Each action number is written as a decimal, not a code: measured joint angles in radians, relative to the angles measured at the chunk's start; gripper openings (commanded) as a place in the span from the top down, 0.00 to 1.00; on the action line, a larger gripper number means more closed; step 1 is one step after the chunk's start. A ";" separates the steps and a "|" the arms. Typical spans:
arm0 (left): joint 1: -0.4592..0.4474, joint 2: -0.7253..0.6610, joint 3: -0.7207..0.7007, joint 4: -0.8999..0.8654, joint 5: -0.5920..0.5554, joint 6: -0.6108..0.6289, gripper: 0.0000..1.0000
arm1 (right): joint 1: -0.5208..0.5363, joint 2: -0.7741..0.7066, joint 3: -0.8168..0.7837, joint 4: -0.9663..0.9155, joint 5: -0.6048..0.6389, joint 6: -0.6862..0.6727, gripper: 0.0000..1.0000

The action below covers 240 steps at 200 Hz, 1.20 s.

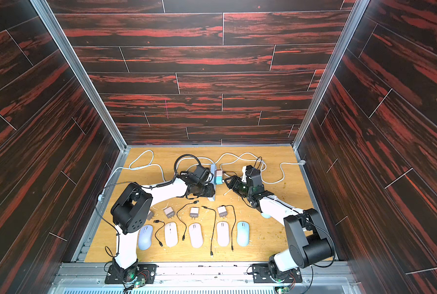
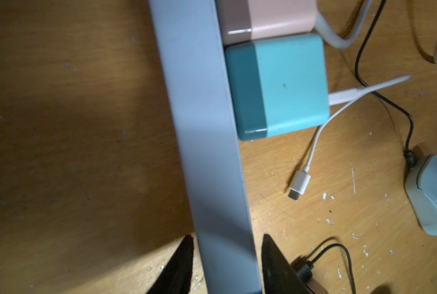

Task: Unplug the wireless mouse
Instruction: Remove the plug from the socket.

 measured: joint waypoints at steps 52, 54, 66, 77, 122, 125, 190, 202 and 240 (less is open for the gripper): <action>0.003 0.007 -0.010 0.023 0.030 -0.044 0.76 | 0.000 0.091 0.000 0.066 -0.061 -0.003 0.36; 0.004 0.007 -0.011 0.026 0.031 -0.045 0.77 | 0.000 0.093 0.000 0.068 -0.061 -0.003 0.36; 0.010 0.006 -0.020 0.047 0.042 -0.059 0.79 | 0.000 0.118 0.001 0.087 -0.070 -0.003 0.36; 0.016 0.005 -0.033 0.072 0.056 -0.073 0.82 | 0.000 0.138 0.005 0.101 -0.074 -0.003 0.36; 0.034 0.000 -0.072 0.148 0.106 -0.111 0.83 | -0.001 0.215 0.057 0.154 -0.080 0.001 0.39; 0.035 0.000 -0.074 0.151 0.108 -0.113 0.83 | -0.002 0.220 0.062 0.158 -0.080 0.001 0.39; 0.037 -0.001 -0.089 0.185 0.123 -0.134 0.85 | -0.007 0.331 0.154 0.166 -0.068 0.050 0.43; 0.037 -0.002 -0.090 0.187 0.123 -0.136 0.85 | -0.008 0.346 0.168 0.163 -0.069 0.055 0.45; 0.038 -0.002 -0.092 0.189 0.124 -0.138 0.85 | -0.008 0.385 0.202 0.164 -0.108 0.073 0.53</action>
